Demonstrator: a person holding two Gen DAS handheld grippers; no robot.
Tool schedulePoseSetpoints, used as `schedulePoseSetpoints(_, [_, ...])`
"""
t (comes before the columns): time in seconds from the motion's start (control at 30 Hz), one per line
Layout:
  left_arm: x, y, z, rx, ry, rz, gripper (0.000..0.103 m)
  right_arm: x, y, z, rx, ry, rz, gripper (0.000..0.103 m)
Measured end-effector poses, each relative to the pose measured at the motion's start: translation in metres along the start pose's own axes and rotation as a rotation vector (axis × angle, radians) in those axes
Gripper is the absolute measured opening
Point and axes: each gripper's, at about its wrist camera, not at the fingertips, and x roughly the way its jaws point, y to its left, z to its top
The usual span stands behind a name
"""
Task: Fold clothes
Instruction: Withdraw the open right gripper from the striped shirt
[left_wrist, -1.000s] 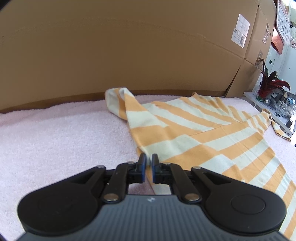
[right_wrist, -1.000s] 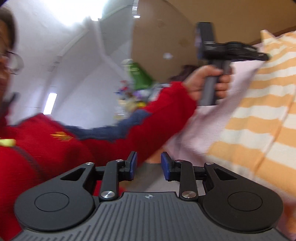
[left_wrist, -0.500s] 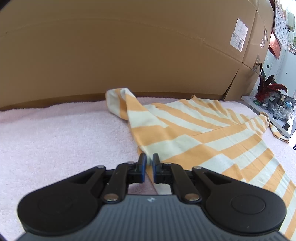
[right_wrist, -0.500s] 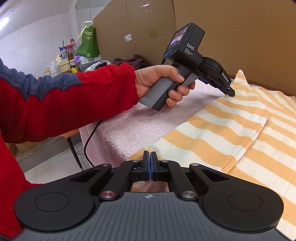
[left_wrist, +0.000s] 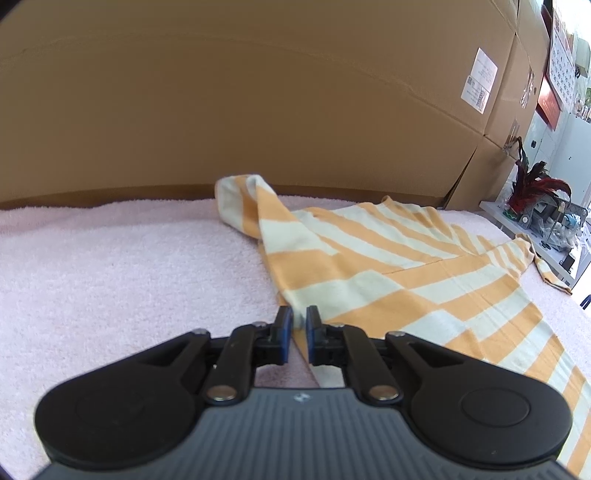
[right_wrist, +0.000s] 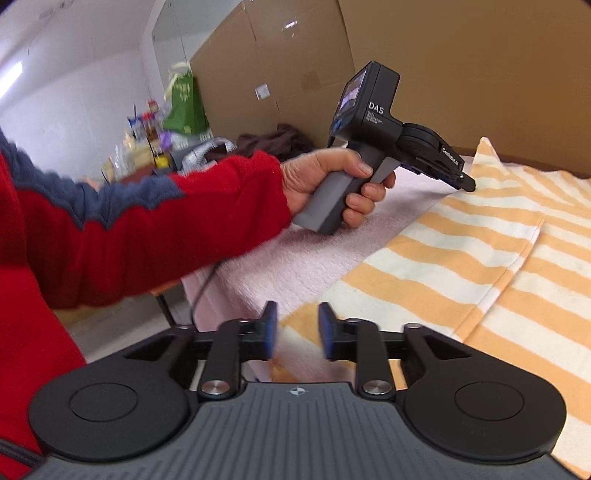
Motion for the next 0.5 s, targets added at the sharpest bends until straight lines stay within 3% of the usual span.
schedulePoseSetpoints(0.07, [-0.001, -0.001, 0.000, 0.007, -0.002, 0.004, 0.005, 0.004, 0.005, -0.002, -0.050, 0.007, -0.029, 0.019])
schedulePoseSetpoints(0.1, [-0.001, -0.001, -0.001, 0.007, -0.003, 0.005, 0.005, 0.006, 0.007, -0.002, -0.075, 0.004, -0.052, 0.004])
schedulePoseSetpoints(0.13, [-0.001, -0.001, -0.001, 0.007, -0.004, 0.006, 0.005, 0.008, 0.007, -0.001, -0.078, 0.001, -0.061, 0.002])
schedulePoseSetpoints(0.33, [-0.001, -0.003, 0.000, 0.014, -0.003, 0.013, 0.004, 0.006, 0.003, 0.005, -0.021, -0.041, -0.030, 0.001])
schedulePoseSetpoints(0.5, [0.000, -0.002, -0.001, 0.016, -0.007, 0.013, 0.005, 0.014, 0.001, -0.001, 0.017, -0.015, -0.020, 0.002])
